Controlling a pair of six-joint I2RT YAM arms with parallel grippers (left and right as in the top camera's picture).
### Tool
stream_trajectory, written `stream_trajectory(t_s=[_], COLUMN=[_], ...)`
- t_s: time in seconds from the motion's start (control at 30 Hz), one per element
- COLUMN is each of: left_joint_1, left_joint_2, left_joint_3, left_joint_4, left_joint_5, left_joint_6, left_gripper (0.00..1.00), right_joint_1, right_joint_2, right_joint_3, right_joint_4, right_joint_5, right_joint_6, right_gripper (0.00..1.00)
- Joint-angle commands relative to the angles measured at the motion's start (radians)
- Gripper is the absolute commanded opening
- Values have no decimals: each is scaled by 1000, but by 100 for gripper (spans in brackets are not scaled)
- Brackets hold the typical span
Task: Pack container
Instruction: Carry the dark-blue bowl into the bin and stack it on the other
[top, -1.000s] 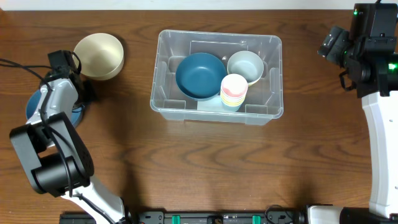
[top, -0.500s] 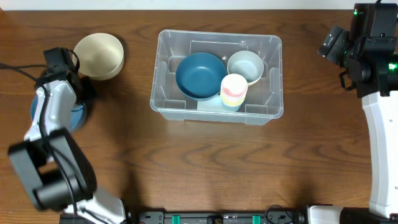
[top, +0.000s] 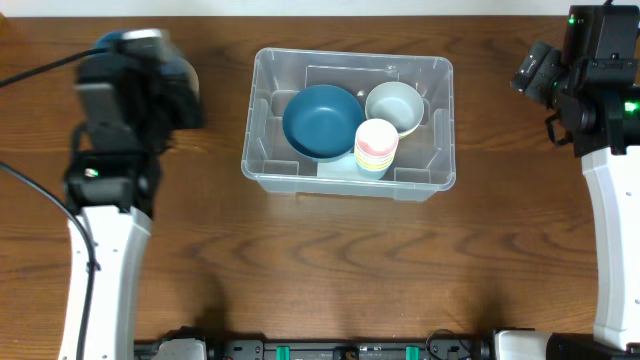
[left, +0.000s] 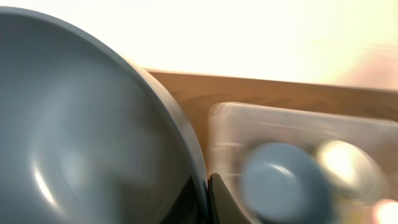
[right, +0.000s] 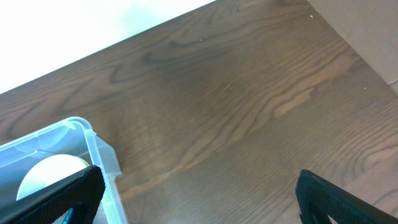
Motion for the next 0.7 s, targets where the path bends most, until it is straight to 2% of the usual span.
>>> stream_trajectory(t_s=[0.0,0.13,0.3,0.67], left_joint_1=[-135,-290,-422,-553], left_joint_2=[-4,35,125,346], left_joint_3=[8,8,8,8], left_joint_4=[27,72,109,133], left_joint_5=[39,34,-74,-172], left_joint_6=[91,157,192,242], left_gripper=[6,6,6,6], right_joint_1=[-4,-4,-4,-4], right_joint_2=[3,3,3,3], right_joint_3=[6,6,6,6], right_joint_4=[1,1,1,1], right_joint_5=[6,6,6,6], right_joint_6=[12,11,12,12], right_gripper=[99,99,99,99])
